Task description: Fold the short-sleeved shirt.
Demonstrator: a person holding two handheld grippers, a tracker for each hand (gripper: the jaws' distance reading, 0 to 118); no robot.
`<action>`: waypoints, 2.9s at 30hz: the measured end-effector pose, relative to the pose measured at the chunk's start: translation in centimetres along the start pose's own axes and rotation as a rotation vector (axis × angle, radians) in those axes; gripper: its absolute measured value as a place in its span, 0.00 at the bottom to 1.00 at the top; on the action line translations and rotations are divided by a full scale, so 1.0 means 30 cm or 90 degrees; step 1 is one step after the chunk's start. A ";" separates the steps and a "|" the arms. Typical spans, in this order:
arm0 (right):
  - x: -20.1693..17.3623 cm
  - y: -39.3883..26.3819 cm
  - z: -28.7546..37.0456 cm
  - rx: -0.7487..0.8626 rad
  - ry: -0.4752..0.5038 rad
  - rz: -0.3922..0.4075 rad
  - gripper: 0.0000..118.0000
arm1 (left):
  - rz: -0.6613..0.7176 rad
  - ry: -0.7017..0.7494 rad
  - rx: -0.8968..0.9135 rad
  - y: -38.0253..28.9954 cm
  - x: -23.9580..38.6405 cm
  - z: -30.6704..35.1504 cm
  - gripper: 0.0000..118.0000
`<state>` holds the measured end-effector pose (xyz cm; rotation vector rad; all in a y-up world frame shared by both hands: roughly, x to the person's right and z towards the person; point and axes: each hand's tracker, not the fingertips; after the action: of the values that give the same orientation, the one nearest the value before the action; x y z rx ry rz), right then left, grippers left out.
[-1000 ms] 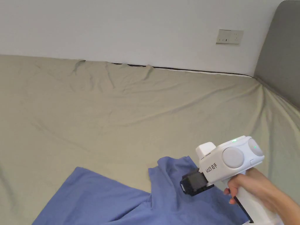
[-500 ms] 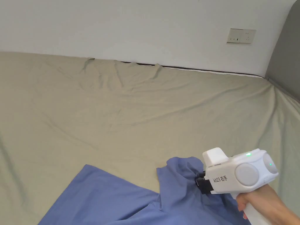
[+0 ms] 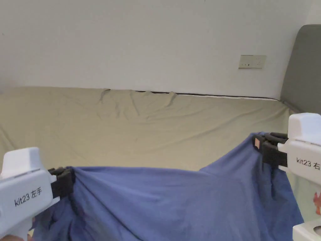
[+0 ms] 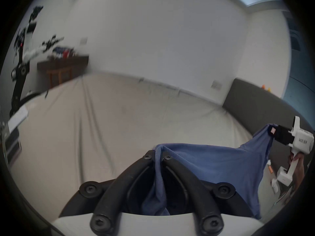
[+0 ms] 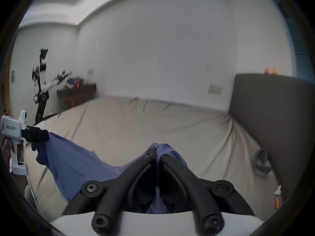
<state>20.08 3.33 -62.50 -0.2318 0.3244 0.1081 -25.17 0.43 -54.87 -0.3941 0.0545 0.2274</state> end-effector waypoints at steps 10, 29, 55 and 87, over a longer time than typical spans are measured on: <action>0.035 0.394 0.456 0.266 -0.139 0.052 0.01 | -0.123 -0.009 0.300 0.426 0.252 0.179 0.01; 0.119 0.489 0.345 0.283 -0.202 0.026 0.01 | -0.234 0.043 0.278 0.452 0.300 0.041 0.01; 0.361 0.530 -0.365 0.296 -0.201 -0.088 0.01 | -0.195 0.021 0.227 0.567 0.306 -0.671 0.01; -0.226 -0.537 0.814 -0.096 -0.243 -0.125 0.01 | -0.217 0.054 0.057 -0.564 0.033 0.488 0.01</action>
<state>23.38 -6.80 -34.41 -0.3840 -0.0880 -0.0178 -20.19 -8.92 -35.13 -0.3173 0.0792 -0.1271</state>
